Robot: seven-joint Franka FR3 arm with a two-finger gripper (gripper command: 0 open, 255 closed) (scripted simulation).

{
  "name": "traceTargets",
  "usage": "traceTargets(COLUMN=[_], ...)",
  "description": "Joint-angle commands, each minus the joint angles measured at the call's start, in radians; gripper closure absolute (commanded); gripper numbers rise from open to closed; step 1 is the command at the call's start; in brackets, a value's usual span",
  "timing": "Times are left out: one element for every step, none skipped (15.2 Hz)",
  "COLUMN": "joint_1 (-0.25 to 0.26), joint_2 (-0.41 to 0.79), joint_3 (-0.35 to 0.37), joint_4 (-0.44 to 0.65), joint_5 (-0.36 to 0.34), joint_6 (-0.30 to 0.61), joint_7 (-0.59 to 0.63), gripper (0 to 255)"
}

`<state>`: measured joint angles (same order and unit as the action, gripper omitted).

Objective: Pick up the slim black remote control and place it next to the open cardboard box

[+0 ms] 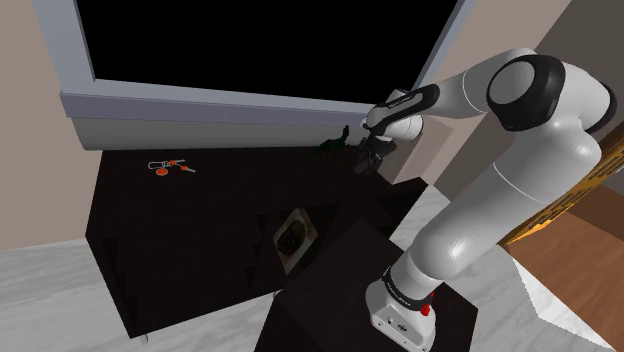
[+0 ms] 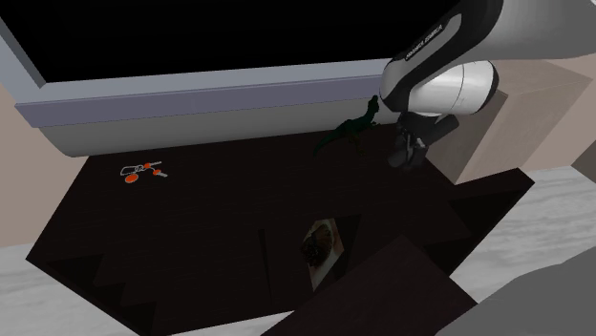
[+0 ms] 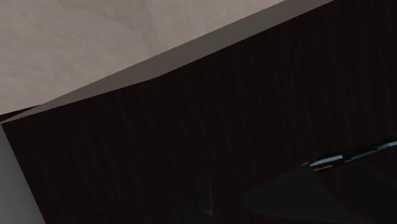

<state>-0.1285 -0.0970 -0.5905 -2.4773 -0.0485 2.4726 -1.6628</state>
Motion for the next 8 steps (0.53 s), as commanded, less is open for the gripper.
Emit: traceTargets(joint_1=[0.000,-0.005,-0.009,-0.013,-0.017,-0.018,-0.018,-0.018], joint_2=[0.000,-0.033,-0.064,-0.093,-0.115,-0.115,-0.115,-0.115], joint_3=[0.000,0.005,0.010,0.017,0.023,0.024,0.024,0.024], joint_4=[-0.001,0.008,0.018,0.030,0.040,0.040,0.040,0.040], joint_5=[0.000,-0.026,-0.047,-0.065,-0.076,-0.076,-0.076,-0.076], joint_6=[0.000,-0.037,-0.074,-0.112,-0.141,-0.141,-0.141,-0.141], joint_7=[0.000,0.019,0.035,0.048,0.057,0.057,0.057,0.057], gripper=[0,0,0,0,0,0,0,0])
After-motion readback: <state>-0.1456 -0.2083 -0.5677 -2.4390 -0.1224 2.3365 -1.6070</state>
